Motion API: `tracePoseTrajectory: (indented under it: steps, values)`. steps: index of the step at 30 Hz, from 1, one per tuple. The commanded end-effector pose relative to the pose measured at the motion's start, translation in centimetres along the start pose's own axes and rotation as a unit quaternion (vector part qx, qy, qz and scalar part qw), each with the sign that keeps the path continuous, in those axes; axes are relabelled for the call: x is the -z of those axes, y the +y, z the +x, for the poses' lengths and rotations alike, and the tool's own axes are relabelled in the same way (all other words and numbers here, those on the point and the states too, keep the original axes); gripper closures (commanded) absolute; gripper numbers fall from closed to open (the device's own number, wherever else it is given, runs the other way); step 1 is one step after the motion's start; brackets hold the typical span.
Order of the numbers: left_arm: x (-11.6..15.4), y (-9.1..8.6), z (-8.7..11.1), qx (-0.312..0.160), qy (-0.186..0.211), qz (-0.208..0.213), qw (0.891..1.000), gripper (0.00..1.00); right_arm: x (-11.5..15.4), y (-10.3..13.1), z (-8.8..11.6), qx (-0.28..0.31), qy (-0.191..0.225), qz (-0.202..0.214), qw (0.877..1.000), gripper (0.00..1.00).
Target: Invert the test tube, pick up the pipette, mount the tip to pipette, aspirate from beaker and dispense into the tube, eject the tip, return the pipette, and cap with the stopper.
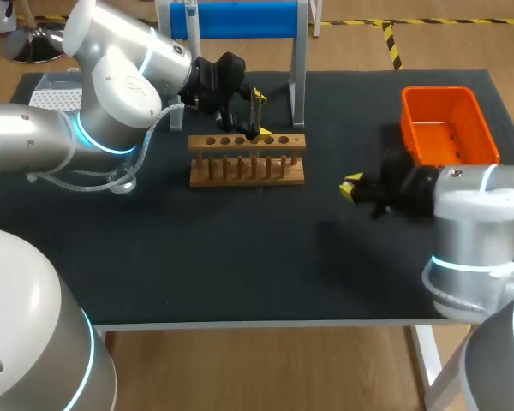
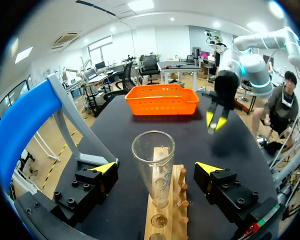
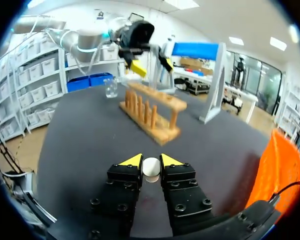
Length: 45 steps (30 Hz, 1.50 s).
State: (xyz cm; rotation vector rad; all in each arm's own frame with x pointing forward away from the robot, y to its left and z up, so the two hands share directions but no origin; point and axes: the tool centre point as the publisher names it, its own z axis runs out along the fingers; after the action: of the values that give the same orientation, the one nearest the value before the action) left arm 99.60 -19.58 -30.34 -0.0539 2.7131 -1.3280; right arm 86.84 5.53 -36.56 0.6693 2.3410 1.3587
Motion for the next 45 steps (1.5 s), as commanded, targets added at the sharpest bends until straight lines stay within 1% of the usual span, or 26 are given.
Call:
tracePoseTrajectory:
  steps: [1,6,32,34,36,38,41,45]
  values:
    - [0.1,0.0,0.0,0.000,0.000,-0.001,1.000,0.00,3.4,3.9,-0.7,0.015,0.068,0.006,0.998,1.00]
    - [0.1,0.0,0.0,0.000,0.000,-0.001,1.000,0.00,5.9,9.1,-0.5,0.037,0.107,-0.033,0.993,1.00]
    - [0.1,0.0,0.0,0.000,0.000,-0.001,1.000,0.00,5.9,9.1,-0.5,0.037,0.107,-0.033,0.993,1.00]
    - [0.1,0.0,0.0,0.000,0.000,-0.001,1.000,0.00,4.8,9.9,-0.8,0.052,0.127,-0.039,0.990,1.00]
    - [0.1,0.0,0.0,0.000,0.000,-0.001,1.000,0.00,3.4,10.5,-1.3,0.060,0.134,-0.036,0.989,1.00]
    - [0.1,0.0,0.0,0.000,0.000,-0.001,1.000,0.00,2.4,11.5,-1.6,0.068,0.150,-0.041,0.986,1.00]
    - [0.1,0.0,0.0,0.000,0.000,-0.001,1.000,0.00,1.1,12.9,-2.1,0.078,0.158,-0.037,0.984,1.00]
    - [0.1,0.0,0.0,0.000,0.000,-0.001,1.000,0.00,0.0,14.6,-2.2,0.097,0.170,-0.032,0.980,1.00]
